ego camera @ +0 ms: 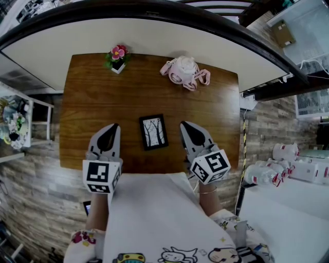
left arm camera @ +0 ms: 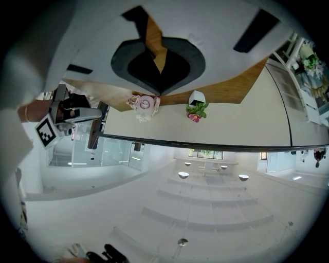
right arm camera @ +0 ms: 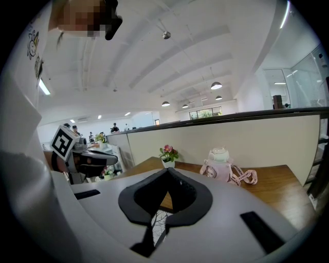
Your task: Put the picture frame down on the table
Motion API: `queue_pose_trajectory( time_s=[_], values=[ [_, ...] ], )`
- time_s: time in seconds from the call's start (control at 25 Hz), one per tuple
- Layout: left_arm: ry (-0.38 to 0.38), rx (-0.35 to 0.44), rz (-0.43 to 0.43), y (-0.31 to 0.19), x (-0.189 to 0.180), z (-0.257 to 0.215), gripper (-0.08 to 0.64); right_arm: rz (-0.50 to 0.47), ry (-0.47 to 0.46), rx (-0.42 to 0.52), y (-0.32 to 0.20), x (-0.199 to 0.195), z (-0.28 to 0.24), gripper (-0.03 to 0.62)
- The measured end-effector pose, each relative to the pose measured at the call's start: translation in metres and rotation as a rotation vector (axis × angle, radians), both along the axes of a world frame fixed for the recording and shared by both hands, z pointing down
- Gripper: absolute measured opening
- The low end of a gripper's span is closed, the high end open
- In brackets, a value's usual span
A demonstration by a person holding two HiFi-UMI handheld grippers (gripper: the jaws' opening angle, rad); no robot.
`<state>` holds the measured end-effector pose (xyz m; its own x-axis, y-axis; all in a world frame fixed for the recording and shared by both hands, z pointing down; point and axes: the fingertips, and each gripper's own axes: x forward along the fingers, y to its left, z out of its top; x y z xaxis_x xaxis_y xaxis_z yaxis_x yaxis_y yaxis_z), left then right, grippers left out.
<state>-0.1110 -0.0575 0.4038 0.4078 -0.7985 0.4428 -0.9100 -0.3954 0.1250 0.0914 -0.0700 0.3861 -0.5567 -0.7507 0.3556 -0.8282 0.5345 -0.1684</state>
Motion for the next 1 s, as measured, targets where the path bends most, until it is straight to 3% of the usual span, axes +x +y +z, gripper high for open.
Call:
queue_pose_trajectory(
  time_s=[1.0],
  values=[
    [0.002,0.006,0.005,-0.0048,0.0031,0.001,0.003,-0.002,0.017,-0.003,-0.0023,-0.0004,0.0027,0.0]
  ],
)
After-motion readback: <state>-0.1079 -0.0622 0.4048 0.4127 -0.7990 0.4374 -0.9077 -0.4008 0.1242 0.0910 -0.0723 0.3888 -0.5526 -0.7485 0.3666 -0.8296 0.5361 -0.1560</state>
